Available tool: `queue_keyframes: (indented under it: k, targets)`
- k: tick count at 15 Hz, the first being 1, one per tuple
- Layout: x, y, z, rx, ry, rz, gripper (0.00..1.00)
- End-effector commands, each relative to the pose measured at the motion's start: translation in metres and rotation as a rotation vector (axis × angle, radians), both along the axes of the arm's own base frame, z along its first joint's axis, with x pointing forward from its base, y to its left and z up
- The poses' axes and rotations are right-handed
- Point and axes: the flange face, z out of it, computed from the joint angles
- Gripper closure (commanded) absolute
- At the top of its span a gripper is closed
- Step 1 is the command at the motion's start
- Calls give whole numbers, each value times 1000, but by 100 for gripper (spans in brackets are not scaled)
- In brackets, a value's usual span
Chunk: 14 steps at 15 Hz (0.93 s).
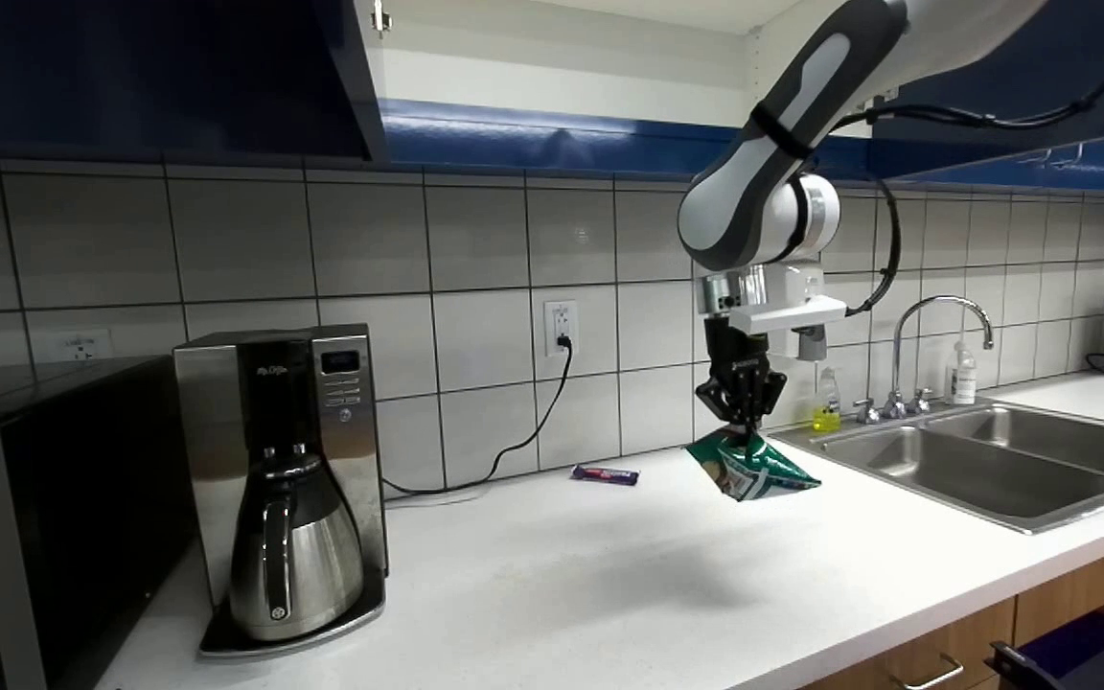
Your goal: Put the green packet in the open upper cabinet.
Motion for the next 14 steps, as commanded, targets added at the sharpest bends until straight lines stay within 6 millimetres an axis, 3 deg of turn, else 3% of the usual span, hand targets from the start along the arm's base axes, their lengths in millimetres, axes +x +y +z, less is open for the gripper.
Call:
queue_keyframes:
  k: [1, 14]
  targets:
    - [-41, 5, 53, 1, -68, 12, 100]
    - [-128, 20, 265, 135, -417, -50, 100]
